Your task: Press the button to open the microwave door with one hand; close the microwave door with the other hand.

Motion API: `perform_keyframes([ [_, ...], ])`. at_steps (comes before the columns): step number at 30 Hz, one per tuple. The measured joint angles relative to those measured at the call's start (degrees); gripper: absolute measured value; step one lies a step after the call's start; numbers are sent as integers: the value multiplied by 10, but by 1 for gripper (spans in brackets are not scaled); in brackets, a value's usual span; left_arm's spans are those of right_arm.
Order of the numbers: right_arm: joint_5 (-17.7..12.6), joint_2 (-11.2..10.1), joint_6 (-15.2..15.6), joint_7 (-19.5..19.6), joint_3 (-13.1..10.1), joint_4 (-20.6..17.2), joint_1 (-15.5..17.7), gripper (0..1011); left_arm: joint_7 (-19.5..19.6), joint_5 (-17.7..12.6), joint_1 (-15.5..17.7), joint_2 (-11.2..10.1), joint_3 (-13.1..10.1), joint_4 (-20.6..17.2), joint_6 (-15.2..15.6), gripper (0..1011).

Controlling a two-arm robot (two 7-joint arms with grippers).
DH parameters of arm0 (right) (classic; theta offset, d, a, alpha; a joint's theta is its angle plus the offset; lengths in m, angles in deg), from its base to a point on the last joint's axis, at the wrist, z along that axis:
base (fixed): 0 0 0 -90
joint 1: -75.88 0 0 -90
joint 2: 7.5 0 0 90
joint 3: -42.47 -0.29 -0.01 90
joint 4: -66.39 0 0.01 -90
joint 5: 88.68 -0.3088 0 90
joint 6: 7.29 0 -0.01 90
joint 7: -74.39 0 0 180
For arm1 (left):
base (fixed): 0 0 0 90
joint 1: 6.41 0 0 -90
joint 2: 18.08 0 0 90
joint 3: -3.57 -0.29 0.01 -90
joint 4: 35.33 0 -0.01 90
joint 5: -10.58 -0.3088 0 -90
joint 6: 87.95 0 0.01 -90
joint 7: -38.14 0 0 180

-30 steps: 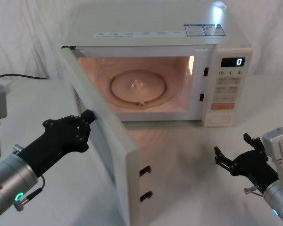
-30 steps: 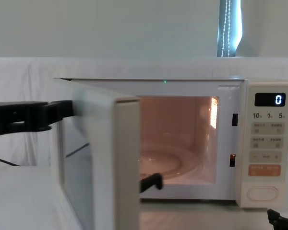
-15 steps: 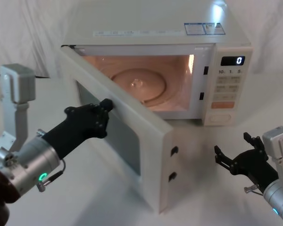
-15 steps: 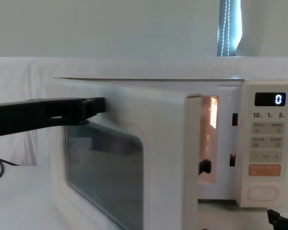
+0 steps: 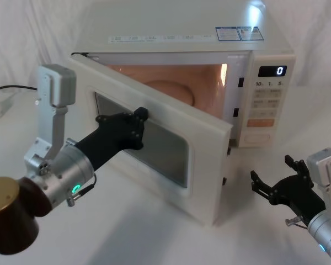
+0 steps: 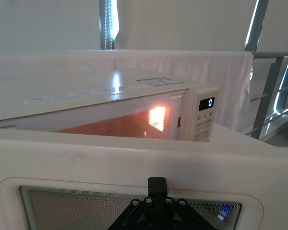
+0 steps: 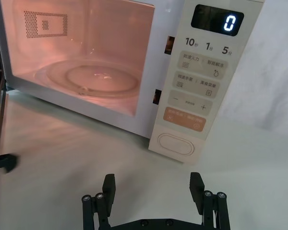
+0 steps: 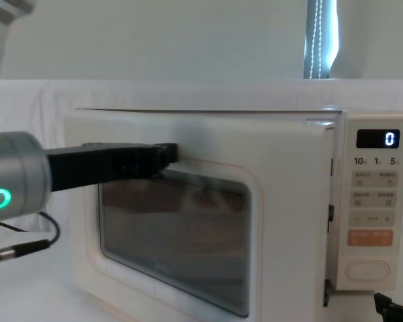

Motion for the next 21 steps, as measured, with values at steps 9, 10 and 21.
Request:
perform_keyframes([
  [9,0,0,0,0,0,0,0,1000,0,-18,42,25,-26,38,-1,0],
  [10,0,0,0,0,0,0,0,1000,-1,-20,44,27,-28,40,-1,0],
  [21,0,0,0,0,0,0,0,1000,-15,-54,76,54,-42,79,-1,0],
])
